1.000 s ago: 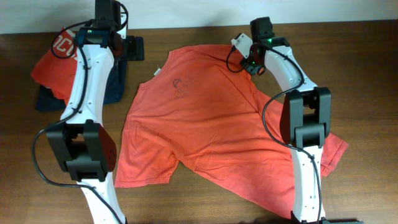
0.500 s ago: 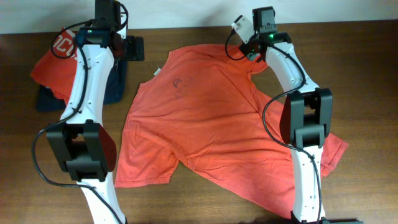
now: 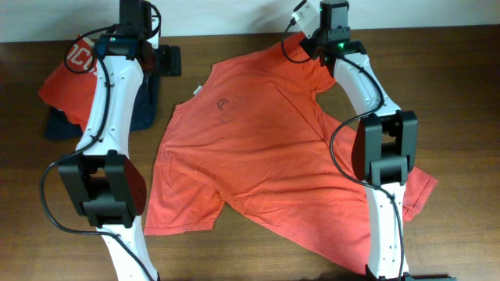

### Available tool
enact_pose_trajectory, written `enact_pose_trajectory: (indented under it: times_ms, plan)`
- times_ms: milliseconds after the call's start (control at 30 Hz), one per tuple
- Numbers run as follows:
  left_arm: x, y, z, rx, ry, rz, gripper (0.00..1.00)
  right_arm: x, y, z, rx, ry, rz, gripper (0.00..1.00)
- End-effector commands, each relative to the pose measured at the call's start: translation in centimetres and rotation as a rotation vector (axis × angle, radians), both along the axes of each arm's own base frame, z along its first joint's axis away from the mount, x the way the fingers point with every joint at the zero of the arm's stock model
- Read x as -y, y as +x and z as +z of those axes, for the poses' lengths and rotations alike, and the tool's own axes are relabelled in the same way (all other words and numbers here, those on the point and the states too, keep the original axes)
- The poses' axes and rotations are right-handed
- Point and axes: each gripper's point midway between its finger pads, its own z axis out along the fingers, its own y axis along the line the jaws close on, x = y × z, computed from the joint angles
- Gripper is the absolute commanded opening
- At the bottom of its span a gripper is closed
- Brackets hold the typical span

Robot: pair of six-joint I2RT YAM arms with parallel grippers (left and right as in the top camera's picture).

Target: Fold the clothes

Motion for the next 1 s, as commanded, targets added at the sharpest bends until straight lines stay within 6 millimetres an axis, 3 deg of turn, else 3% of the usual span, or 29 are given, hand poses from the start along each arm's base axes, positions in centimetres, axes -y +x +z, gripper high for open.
enact_pose_trajectory:
  times_ms: [0,133,333,433,467,500,600,633,667,900,967]
  plan:
    - [0.1,0.0,1.5,0.031,-0.012,-0.002,0.99,0.2,0.7,-3.1,-0.018,0.003,-0.005,0.04]
    - [0.1,0.0,1.5,0.031,-0.012,-0.002,0.99,0.3,1.8,-5.4,0.024,-0.024,0.008,0.04]
    - [0.1,0.0,1.5,0.031,-0.012,-0.002,0.99,0.8,3.2,-6.0,0.102,-0.010,-0.011,0.04]
    - [0.1,0.0,1.5,0.031,-0.012,-0.002,0.99,1.0,3.8,-5.7,0.141,-0.004,-0.017,0.17]
    - [0.1,0.0,1.5,0.031,-0.012,-0.002,0.99,1.1,4.0,-5.4,0.159,-0.001,-0.019,0.22]
    - [0.1,0.0,1.5,0.031,-0.012,-0.002,0.99,1.1,4.1,-5.0,0.174,0.007,-0.023,0.41]
    - [0.1,0.0,1.5,0.031,-0.012,-0.002,0.99,1.5,5.1,-2.4,0.270,0.106,-0.085,0.81]
    - [0.1,0.0,1.5,0.031,-0.012,-0.002,0.99,2.1,5.7,0.0,0.336,0.193,-0.159,0.90]
    - [0.1,0.0,1.5,0.031,-0.012,-0.002,0.99,2.3,5.9,1.1,0.358,0.234,-0.182,0.95]
    - [0.1,0.0,1.5,0.031,-0.012,-0.002,0.99,2.7,5.8,6.3,0.358,0.270,-0.217,0.99]
    - [0.1,0.0,1.5,0.031,-0.012,-0.002,0.99,3.7,5.0,6.8,0.299,0.270,-0.293,0.93]
